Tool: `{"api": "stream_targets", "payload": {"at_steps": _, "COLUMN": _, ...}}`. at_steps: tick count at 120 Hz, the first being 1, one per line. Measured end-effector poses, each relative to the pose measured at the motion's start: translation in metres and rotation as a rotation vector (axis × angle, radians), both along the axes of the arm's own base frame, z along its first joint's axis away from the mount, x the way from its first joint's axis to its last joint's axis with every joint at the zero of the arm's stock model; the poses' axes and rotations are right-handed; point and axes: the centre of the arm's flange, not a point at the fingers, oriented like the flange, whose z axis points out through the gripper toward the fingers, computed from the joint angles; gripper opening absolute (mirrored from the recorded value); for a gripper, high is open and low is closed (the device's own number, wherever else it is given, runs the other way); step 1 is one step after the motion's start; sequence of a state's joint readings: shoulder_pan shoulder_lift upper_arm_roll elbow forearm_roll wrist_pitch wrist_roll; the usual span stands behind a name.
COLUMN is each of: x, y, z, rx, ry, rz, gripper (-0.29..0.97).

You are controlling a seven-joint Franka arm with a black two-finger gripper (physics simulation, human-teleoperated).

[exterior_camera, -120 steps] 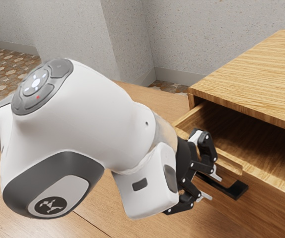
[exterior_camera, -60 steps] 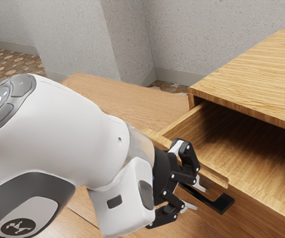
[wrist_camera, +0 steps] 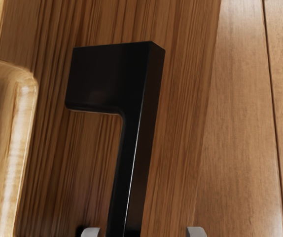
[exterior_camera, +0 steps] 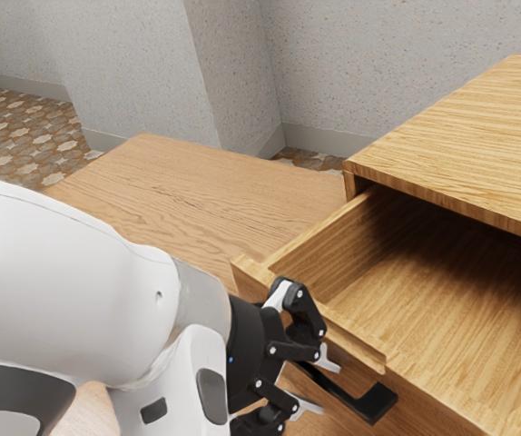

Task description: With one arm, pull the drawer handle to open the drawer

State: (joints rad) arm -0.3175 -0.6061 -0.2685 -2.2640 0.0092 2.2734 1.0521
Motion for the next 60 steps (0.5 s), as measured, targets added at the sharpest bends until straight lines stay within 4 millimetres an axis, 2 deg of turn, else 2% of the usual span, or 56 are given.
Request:
{"api": "stream_targets", "payload": {"at_steps": 11, "x": -0.005, "y": 0.002, "z": 0.002, "rx": -0.004, "ry": -0.005, "rz": 0.006, "gripper": 0.12}}
{"api": "stream_targets", "payload": {"at_steps": 32, "x": -0.021, "y": -0.005, "z": 0.004, "rx": 0.006, "ry": -0.018, "rz": 0.0, "gripper": 0.11}}
{"api": "stream_targets", "payload": {"at_steps": 60, "x": -0.036, "y": 0.004, "z": 0.0, "rx": 0.01, "ry": -0.022, "rz": 0.02, "gripper": 0.1}}
